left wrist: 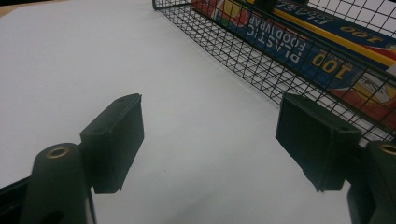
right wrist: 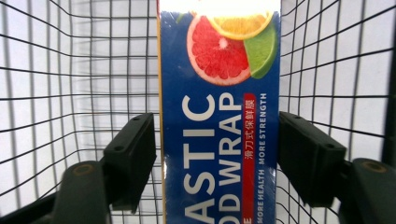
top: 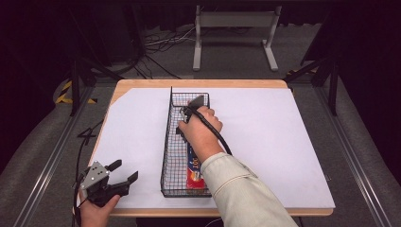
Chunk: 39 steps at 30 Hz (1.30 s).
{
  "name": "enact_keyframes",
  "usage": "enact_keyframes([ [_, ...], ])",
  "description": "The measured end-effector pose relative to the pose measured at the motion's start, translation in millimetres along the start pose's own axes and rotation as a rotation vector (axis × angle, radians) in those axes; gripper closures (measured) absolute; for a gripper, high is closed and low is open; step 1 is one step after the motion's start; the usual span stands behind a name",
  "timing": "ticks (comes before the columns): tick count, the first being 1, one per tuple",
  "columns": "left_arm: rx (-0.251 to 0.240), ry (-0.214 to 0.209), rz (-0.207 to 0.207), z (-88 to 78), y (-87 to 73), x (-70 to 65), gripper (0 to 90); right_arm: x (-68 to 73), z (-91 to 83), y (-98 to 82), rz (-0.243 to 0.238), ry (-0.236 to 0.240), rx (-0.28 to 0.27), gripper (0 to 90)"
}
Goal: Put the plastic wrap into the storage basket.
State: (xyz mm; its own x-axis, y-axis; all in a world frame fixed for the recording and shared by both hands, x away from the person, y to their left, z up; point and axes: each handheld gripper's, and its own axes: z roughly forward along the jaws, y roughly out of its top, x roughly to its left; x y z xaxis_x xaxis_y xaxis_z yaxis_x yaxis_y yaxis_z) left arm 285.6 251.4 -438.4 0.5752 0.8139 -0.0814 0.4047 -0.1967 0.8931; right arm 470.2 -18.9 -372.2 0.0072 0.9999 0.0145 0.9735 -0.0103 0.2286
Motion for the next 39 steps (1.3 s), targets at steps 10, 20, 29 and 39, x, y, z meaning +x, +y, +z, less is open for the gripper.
enact_keyframes([
  [10, 0.000, -0.001, 0.004, 0.2, -0.2, 0.5, 23.8, -1.0, -16.2, 3.0, -0.009, 0.014, -0.047, 23.2],
  [20, 0.001, 0.001, 0.009, 2.0, 0.3, 0.4, 23.8, -6.0, -41.7, 4.9, -0.030, 0.040, -0.102, 22.4],
  [29, 0.003, -0.006, 0.014, 4.7, 1.6, -0.2, 23.8, -16.8, -57.3, 6.1, -0.033, 0.068, -0.125, 21.1],
  [39, 0.006, -0.018, 0.016, 12.1, 5.6, 0.4, 23.7, -39.7, -78.5, 0.1, -0.107, 0.115, -0.177, 19.0],
])
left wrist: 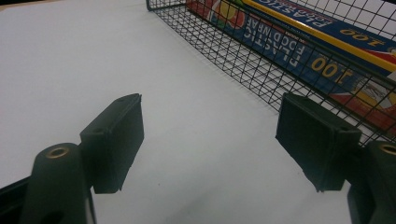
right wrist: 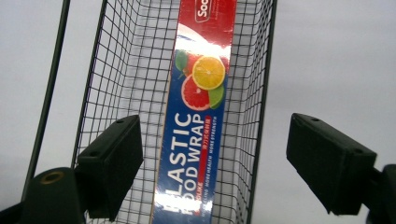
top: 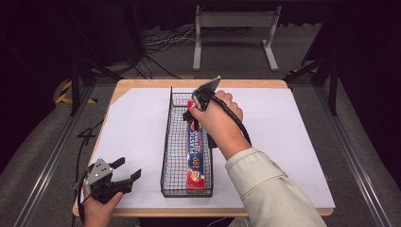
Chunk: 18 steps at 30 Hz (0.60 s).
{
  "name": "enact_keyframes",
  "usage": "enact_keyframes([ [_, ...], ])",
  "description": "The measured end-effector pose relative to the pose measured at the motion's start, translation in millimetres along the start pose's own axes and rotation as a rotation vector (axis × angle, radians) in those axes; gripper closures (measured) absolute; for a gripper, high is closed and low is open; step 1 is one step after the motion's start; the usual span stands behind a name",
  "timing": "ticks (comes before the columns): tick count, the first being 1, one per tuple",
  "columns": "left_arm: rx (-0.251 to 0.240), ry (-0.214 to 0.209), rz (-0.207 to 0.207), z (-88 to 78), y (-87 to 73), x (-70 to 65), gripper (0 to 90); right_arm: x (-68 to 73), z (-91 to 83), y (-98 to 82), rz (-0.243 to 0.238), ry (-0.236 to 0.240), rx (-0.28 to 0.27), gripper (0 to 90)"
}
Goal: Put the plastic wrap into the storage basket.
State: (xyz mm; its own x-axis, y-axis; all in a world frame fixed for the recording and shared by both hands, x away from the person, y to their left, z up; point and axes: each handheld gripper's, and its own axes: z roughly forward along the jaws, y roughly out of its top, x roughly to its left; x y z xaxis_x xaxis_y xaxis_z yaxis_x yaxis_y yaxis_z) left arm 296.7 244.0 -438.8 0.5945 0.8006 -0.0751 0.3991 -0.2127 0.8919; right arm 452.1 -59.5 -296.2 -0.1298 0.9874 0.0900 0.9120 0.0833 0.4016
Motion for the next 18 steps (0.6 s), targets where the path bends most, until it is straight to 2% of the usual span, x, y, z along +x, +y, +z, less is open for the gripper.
enact_keyframes([
  [4, 0.000, -0.004, -0.001, 2.5, 1.0, 0.6, 23.7, -9.0, -9.6, -3.2, -0.031, 0.026, -0.022, 18.0],
  [9, -0.001, -0.006, -0.005, 3.6, 1.6, 0.5, 23.6, -26.5, -18.6, -8.1, -0.109, 0.046, -0.042, 16.0],
  [15, -0.001, -0.004, -0.005, 2.0, 1.1, 1.1, 23.6, -47.8, -29.9, -15.7, -0.166, 0.087, -0.065, 15.2],
  [18, 0.001, -0.003, -0.009, 1.2, 0.7, 1.0, 23.6, -57.3, -35.7, -18.6, -0.199, 0.091, -0.083, 14.8],
])
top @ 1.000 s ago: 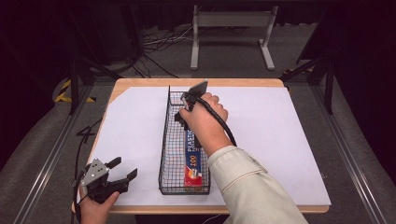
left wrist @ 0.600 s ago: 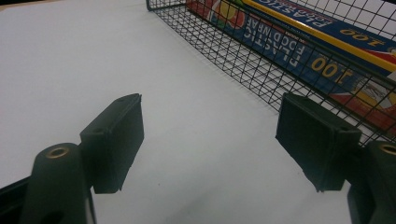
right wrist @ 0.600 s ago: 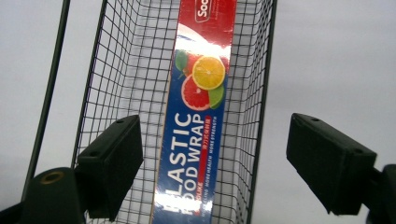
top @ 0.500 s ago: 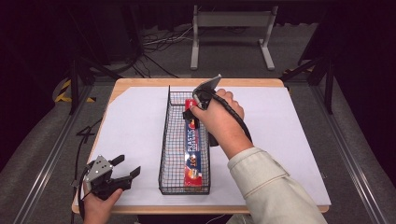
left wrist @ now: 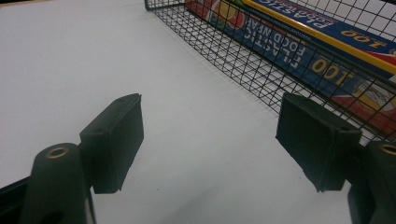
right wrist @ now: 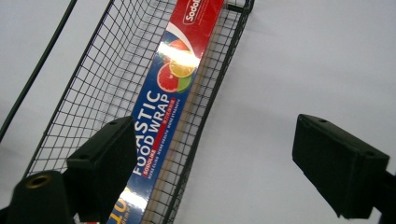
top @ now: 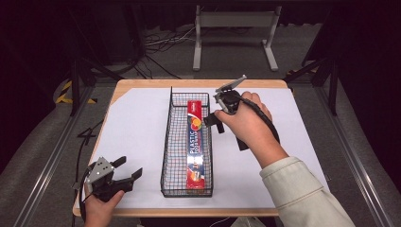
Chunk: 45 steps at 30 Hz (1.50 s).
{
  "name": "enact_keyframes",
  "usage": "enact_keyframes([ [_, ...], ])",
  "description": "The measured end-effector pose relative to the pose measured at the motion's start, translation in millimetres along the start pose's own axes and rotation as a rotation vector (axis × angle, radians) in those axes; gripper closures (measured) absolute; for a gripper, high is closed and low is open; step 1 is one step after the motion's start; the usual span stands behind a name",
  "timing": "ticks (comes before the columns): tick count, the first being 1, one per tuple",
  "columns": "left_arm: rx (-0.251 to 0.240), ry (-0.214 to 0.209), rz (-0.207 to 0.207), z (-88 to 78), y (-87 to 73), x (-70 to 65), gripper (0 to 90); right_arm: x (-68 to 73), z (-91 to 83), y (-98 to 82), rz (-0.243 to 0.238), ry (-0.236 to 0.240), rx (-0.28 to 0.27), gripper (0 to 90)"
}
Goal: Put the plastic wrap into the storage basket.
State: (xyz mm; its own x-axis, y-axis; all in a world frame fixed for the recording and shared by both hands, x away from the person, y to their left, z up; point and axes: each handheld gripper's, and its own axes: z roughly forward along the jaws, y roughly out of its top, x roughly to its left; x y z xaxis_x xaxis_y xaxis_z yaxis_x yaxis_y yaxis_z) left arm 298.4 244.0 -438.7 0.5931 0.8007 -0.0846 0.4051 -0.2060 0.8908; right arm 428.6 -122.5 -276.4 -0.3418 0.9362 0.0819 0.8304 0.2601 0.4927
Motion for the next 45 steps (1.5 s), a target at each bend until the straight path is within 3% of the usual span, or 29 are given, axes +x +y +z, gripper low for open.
enact_keyframes([
  [6, 0.001, 0.003, 0.001, -0.6, -0.1, 0.0, 23.6, -24.8, -11.6, -9.8, -0.075, 0.012, -0.051, 13.9],
  [14, 0.002, 0.004, 0.000, 0.0, 0.1, -0.3, 23.6, -56.5, -22.1, -25.1, -0.247, 0.013, -0.164, 13.1],
  [23, 0.002, 0.006, 0.003, 0.3, 0.1, 0.3, 23.6, -86.7, -29.7, -40.6, -0.296, 0.027, -0.234, 11.4],
  [26, 0.003, 0.004, 0.001, 0.1, 0.0, -0.3, 23.6, -97.6, -31.7, -49.0, -0.327, 0.041, -0.282, 11.1],
  [30, 0.002, 0.008, 0.001, -0.2, 0.0, 0.0, 23.6, -112.5, -31.4, -63.3, -0.318, 0.053, -0.348, 10.8],
  [37, 0.003, 0.013, 0.002, 0.0, 0.1, 0.2, 23.5, -140.0, -27.8, -88.3, -0.293, 0.026, -0.402, 10.8],
  [45, 0.003, 0.017, 0.000, -0.2, -0.1, -0.1, 23.4, -159.7, -18.6, -120.1, -0.270, 0.015, -0.444, 10.8],
])
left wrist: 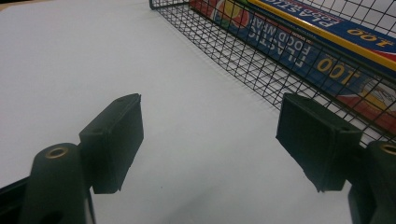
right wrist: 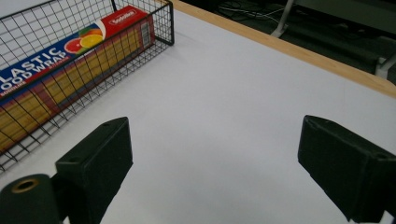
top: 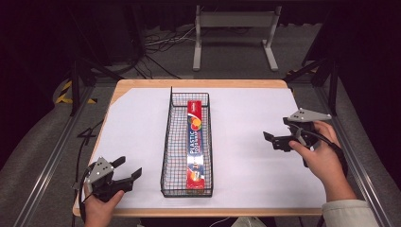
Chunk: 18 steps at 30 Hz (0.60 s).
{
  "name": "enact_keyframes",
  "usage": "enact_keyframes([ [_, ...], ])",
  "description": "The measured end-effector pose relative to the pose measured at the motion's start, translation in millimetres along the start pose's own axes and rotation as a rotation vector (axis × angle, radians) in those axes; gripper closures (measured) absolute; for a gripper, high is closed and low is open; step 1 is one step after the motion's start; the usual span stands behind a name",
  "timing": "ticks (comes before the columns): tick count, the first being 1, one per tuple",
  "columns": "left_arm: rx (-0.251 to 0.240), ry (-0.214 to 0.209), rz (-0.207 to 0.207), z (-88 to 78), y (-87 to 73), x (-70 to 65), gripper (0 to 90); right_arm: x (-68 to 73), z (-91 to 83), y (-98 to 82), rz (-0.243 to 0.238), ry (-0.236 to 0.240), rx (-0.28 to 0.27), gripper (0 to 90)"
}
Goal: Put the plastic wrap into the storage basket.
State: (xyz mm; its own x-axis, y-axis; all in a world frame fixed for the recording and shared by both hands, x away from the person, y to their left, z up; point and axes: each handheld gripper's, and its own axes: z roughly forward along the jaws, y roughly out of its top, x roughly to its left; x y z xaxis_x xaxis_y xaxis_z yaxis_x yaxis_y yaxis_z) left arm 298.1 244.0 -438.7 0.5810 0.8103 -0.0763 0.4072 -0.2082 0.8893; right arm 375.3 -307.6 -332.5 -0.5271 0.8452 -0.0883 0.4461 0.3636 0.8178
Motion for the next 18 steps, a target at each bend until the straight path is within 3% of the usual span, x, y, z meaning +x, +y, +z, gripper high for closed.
enact_keyframes([
  [8, -0.007, 0.004, -0.004, 0.3, -0.6, 0.8, 23.6, -6.1, -1.5, -33.9, 0.042, -0.014, -0.049, 10.8],
  [14, -0.007, 0.004, -0.009, 0.4, -0.9, 0.9, 23.6, -2.1, 1.9, -65.7, 0.088, -0.003, -0.101, 10.8],
  [18, -0.008, 0.002, -0.009, 0.8, -1.1, 1.0, 23.6, -0.8, 4.9, -82.0, 0.097, 0.005, -0.095, 10.8],
])
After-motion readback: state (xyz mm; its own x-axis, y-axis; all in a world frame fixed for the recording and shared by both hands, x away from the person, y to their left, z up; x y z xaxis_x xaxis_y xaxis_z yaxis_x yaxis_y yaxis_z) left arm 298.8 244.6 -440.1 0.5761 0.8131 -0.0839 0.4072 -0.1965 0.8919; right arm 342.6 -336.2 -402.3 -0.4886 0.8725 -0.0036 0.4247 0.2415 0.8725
